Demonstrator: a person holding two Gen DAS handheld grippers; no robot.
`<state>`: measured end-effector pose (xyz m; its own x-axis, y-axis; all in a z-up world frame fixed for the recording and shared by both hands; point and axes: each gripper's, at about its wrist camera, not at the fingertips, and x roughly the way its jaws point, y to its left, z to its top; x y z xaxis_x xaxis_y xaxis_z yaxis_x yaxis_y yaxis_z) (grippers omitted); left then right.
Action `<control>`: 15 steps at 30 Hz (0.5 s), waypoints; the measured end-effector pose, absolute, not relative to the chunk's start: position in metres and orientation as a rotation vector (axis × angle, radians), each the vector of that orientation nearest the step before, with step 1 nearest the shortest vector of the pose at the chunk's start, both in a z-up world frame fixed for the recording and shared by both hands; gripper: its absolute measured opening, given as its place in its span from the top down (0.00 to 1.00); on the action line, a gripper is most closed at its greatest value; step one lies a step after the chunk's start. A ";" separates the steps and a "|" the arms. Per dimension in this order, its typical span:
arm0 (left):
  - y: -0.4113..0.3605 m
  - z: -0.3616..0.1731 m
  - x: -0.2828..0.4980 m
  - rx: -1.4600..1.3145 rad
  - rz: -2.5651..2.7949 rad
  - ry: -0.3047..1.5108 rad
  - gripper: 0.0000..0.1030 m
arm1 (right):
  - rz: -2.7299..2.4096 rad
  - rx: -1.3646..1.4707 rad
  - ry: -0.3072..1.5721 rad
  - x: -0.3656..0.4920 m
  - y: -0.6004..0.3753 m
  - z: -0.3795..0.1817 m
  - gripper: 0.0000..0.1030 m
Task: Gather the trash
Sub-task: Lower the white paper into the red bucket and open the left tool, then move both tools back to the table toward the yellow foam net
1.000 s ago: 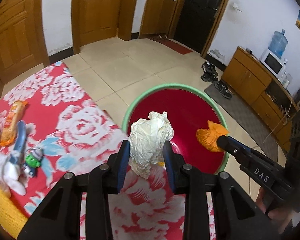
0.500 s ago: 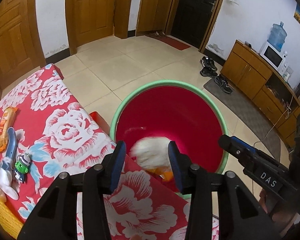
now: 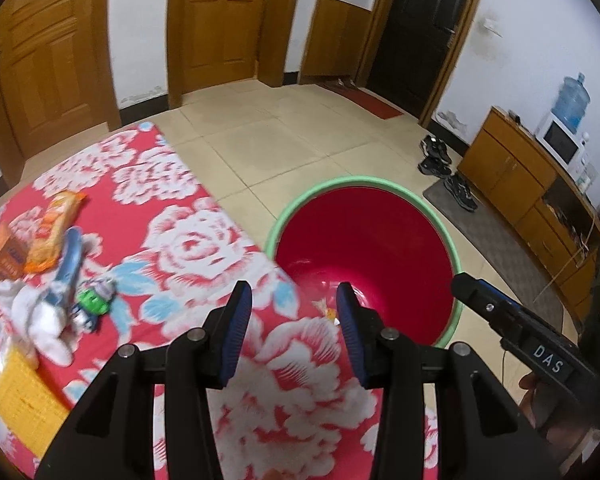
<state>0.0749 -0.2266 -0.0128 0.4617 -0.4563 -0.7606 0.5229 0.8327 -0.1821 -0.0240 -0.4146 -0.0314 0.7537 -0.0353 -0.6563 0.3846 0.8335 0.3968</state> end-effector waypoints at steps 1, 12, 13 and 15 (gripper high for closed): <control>-0.220 -0.012 0.074 0.072 -0.591 0.909 0.57 | -0.236 0.546 0.684 -0.024 -0.412 -0.030 0.47; -0.149 -0.008 0.070 -0.004 -0.459 0.901 0.57 | -0.164 0.496 0.672 -0.023 -0.376 -0.012 0.41; -0.140 -0.008 0.069 -0.017 -0.436 0.901 0.57 | -0.159 0.493 0.672 -0.023 -0.373 -0.011 0.41; -0.127 -0.009 0.069 -0.037 -0.402 0.903 0.57 | -0.146 0.486 0.673 -0.022 -0.367 -0.009 0.40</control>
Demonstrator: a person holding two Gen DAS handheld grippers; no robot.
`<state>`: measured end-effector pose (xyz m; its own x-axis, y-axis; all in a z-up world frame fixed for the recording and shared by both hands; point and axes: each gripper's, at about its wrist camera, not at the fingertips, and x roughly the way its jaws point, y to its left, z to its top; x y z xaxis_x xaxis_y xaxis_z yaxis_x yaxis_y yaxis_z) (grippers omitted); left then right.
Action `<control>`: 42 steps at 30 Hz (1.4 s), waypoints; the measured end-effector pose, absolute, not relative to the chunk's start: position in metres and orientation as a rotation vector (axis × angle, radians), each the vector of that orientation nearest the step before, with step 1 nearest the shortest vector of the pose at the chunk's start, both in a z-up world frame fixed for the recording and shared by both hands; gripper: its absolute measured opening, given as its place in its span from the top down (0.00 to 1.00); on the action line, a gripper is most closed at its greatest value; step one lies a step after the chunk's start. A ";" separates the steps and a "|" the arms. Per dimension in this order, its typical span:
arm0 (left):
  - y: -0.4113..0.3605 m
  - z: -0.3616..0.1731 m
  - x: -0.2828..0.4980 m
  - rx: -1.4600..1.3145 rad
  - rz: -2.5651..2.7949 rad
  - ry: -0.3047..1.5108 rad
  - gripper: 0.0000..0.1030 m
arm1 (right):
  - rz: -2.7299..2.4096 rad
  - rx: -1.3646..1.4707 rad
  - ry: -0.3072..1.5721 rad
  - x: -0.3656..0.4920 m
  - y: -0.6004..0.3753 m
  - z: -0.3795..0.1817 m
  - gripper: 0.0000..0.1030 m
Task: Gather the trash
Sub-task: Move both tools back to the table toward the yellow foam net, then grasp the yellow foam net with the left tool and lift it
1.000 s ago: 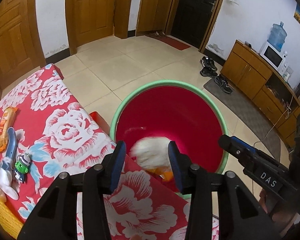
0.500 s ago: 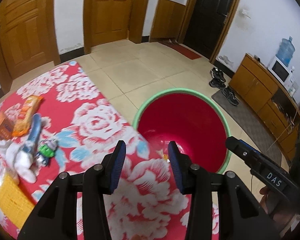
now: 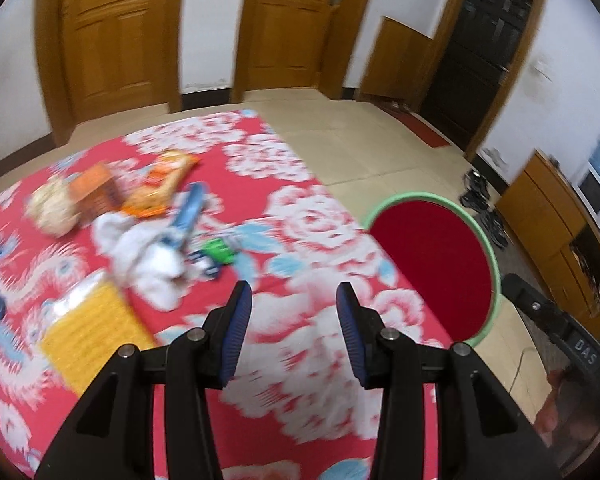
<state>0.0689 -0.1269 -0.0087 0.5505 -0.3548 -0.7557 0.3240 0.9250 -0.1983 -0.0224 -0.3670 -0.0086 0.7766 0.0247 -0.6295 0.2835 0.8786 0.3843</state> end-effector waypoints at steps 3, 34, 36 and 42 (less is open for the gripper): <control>-0.104 -0.010 0.067 -0.070 -0.353 0.907 0.57 | -0.125 0.477 0.679 -0.021 -0.357 -0.008 0.39; 0.014 -0.058 0.054 -0.231 -0.084 0.976 0.48 | -0.014 0.408 0.770 -0.011 -0.291 -0.019 0.34; 0.013 -0.060 0.055 -0.243 -0.099 0.979 0.48 | -0.010 0.406 0.776 -0.010 -0.290 -0.021 0.34; 0.011 -0.067 0.058 -0.269 -0.103 1.003 0.49 | -0.004 0.399 0.785 -0.009 -0.286 -0.022 0.34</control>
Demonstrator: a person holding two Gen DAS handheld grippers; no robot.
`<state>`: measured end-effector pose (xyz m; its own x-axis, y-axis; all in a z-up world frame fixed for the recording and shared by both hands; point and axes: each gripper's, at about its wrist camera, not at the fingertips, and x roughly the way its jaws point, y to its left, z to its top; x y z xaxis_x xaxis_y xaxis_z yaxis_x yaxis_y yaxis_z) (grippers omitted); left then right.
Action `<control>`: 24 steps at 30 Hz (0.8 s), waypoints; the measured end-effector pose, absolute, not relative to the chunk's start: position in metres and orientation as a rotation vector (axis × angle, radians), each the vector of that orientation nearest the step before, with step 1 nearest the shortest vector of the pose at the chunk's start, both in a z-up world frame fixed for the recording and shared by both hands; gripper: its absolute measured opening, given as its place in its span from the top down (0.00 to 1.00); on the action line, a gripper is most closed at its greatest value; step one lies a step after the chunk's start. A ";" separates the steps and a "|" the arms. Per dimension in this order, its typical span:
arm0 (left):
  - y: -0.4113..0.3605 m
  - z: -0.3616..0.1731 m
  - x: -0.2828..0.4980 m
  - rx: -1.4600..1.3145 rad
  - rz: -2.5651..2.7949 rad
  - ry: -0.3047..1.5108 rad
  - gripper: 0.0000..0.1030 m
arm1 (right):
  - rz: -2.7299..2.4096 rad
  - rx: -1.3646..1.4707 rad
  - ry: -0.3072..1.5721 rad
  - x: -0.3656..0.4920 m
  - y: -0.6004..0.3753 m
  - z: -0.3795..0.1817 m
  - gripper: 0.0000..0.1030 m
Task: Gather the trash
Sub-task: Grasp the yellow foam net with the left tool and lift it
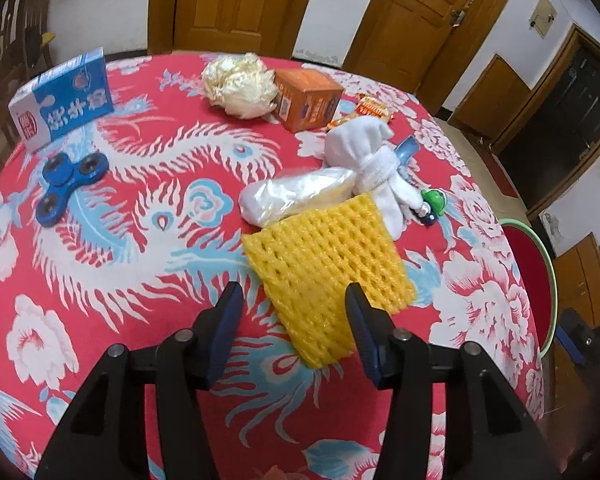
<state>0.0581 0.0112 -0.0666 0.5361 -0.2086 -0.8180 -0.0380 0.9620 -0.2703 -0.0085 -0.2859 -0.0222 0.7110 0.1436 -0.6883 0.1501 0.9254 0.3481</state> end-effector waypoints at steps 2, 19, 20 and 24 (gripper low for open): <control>0.012 -0.067 0.058 -0.288 -0.121 1.006 0.52 | -0.002 0.396 0.787 -0.008 -0.285 -0.022 0.34; 0.023 -0.047 0.047 -0.421 -0.303 0.937 0.90 | 0.090 0.334 0.817 0.010 -0.249 -0.018 0.34; 0.026 -0.043 0.046 -0.419 -0.293 0.924 0.90 | 0.099 0.329 0.818 0.012 -0.245 -0.017 0.34; 0.048 -0.027 0.040 -0.401 -0.224 0.855 0.90 | 0.153 0.308 0.826 0.019 -0.225 -0.014 0.34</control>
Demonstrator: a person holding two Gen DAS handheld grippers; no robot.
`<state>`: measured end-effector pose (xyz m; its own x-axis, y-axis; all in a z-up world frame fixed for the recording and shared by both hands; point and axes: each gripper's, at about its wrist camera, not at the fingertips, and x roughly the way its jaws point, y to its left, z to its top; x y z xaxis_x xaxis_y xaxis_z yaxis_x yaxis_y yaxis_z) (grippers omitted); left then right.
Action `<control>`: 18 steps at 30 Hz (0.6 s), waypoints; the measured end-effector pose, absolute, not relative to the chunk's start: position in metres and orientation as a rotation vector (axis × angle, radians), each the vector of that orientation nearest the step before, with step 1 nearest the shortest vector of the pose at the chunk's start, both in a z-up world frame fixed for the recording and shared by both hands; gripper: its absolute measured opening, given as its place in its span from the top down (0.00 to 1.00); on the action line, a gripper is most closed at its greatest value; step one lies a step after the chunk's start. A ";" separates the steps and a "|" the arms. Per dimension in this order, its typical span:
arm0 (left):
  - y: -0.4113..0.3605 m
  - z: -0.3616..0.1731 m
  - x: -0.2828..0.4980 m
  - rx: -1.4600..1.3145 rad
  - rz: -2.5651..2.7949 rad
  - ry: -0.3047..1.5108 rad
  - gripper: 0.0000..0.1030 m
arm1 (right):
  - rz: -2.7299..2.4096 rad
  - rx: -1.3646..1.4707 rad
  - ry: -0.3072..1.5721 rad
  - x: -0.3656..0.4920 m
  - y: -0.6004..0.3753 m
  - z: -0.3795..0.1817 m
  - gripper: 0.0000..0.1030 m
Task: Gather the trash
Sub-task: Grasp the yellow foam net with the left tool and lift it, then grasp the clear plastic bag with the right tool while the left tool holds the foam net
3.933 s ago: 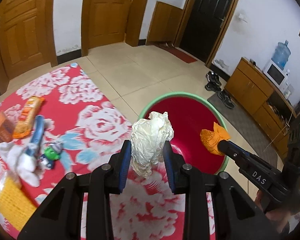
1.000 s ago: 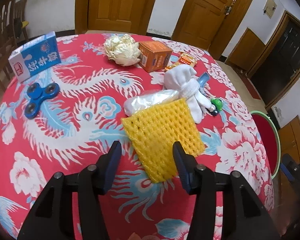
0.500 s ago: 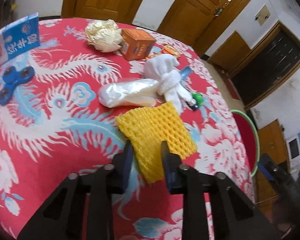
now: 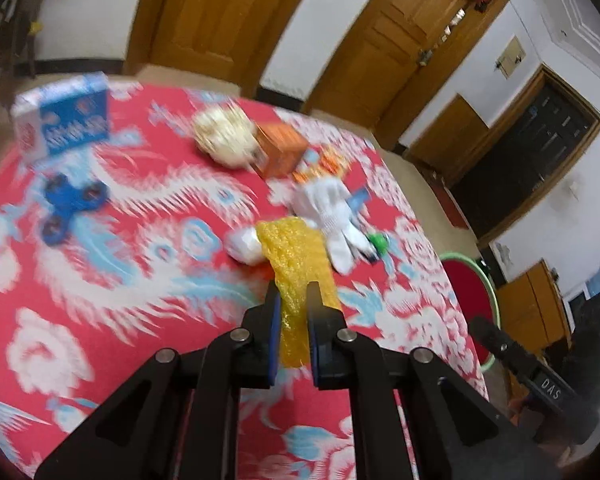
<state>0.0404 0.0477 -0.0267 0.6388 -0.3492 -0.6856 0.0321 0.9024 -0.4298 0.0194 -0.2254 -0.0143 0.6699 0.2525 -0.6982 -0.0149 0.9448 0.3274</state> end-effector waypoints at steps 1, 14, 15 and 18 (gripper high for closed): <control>0.053 -0.023 0.040 -0.393 -0.200 0.836 0.90 | 0.166 0.305 0.829 0.021 -0.221 -0.014 0.34; 0.121 -0.015 0.029 -0.372 0.067 0.742 0.90 | 0.355 0.246 0.886 0.055 -0.146 -0.018 0.23; 0.127 -0.017 0.028 -0.374 0.086 0.742 0.90 | 0.366 0.240 0.893 0.057 -0.141 -0.019 0.22; 0.140 -0.021 0.024 -0.391 0.109 0.745 0.90 | 0.401 0.208 0.923 0.066 -0.122 -0.025 0.21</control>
<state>0.0242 0.1401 -0.0208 0.7329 -0.0405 -0.6791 -0.2340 0.9223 -0.3075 0.0663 -0.1218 -0.0248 0.5365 0.4222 -0.7307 -0.2463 0.9065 0.3429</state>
